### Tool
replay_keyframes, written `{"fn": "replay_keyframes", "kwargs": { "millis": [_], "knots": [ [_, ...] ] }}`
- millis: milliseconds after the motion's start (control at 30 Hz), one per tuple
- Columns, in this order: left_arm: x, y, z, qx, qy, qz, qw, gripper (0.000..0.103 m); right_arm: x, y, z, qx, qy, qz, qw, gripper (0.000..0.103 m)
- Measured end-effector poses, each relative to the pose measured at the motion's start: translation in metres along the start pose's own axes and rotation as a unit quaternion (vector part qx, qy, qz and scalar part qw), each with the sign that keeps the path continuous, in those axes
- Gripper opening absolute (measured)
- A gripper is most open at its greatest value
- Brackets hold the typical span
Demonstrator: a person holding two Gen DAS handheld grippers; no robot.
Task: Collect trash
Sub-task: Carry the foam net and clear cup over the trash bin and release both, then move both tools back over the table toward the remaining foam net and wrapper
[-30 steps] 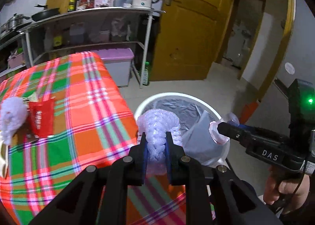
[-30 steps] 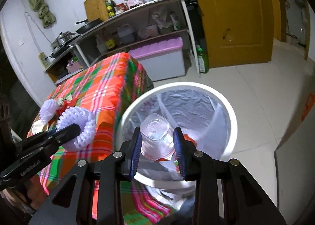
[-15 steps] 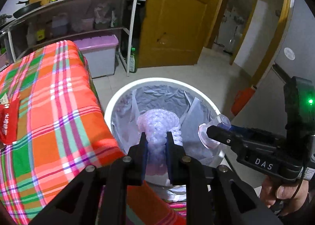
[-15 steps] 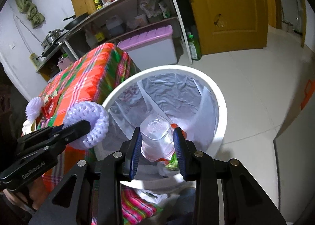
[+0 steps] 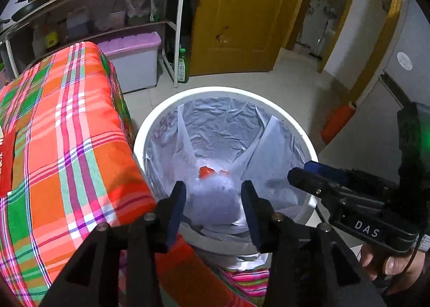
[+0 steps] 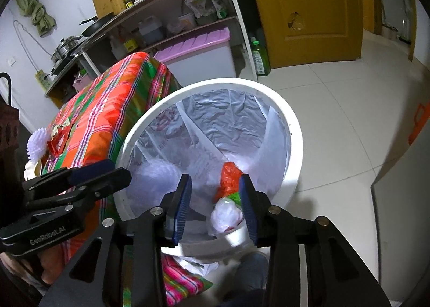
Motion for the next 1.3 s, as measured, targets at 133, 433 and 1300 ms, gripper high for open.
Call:
{"fn": "replay_keyframes", "kwargs": {
  "millis": [133, 433, 1300],
  "knots": [
    [-0.001, 0.000, 0.003, 0.005, -0.001, 0.005, 1.0000, 0.045, 0.000, 0.001, 0.006, 0.007, -0.001, 0.000, 1.000, 0.039],
    [-0.010, 0.001, 0.034, 0.045, -0.004, 0.017, 0.9989, 0.044, -0.015, 0.008, 0.035, 0.045, 0.013, 0.006, 0.999, 0.039],
    [-0.088, -0.013, 0.147, 0.158, 0.050, 0.080, 0.9829, 0.044, -0.141, 0.016, 0.067, 0.070, 0.063, 0.112, 0.989, 0.039]
  ]
}}
Point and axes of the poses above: each gripper's, at about its wrist camera, not at the fingertips, and z roughly against the way its jaws point, x to its right, y to its top, the point moved 9 cm from there along -z, roughly the way its jaws point, and after that the axes turned 10 degrees about z, right-handed, at the moved point
